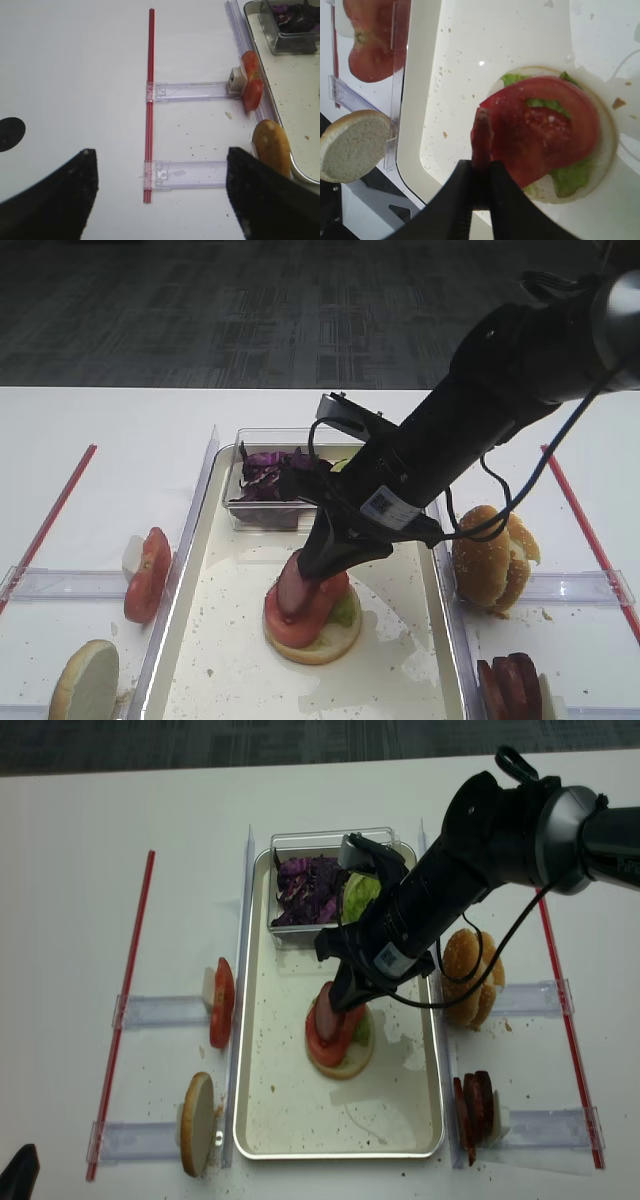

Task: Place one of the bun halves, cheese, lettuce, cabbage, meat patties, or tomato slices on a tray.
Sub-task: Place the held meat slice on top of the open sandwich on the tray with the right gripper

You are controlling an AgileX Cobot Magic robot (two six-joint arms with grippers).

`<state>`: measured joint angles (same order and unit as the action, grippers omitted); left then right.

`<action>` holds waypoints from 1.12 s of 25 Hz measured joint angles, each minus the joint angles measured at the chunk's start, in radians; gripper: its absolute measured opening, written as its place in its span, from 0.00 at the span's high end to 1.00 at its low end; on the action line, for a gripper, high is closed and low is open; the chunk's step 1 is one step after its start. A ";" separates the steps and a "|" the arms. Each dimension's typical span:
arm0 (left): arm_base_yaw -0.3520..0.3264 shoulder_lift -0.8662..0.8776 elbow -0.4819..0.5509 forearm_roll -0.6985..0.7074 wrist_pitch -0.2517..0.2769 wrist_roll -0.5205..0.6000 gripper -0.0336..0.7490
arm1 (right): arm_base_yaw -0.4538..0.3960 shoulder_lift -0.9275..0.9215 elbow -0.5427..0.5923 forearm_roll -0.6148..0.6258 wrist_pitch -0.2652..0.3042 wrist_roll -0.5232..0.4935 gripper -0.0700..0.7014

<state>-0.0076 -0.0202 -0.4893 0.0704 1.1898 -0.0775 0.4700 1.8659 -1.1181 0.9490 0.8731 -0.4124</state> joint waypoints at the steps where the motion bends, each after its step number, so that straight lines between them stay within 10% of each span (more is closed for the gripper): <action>1: 0.000 0.000 0.000 0.000 0.000 0.000 0.33 | 0.000 0.000 0.000 0.000 0.000 0.000 0.75; 10: 0.000 0.000 0.000 0.000 0.000 0.000 0.33 | 0.000 0.000 0.000 0.000 0.002 0.000 0.71; 20: 0.000 0.000 0.000 0.000 0.000 0.000 0.33 | 0.000 0.000 0.000 -0.020 0.019 0.002 0.12; 28: 0.000 0.000 0.000 0.000 0.000 0.000 0.33 | 0.000 0.000 0.000 -0.044 0.022 0.010 0.03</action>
<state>-0.0076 -0.0202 -0.4893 0.0704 1.1898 -0.0775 0.4700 1.8659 -1.1181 0.9045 0.8951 -0.4023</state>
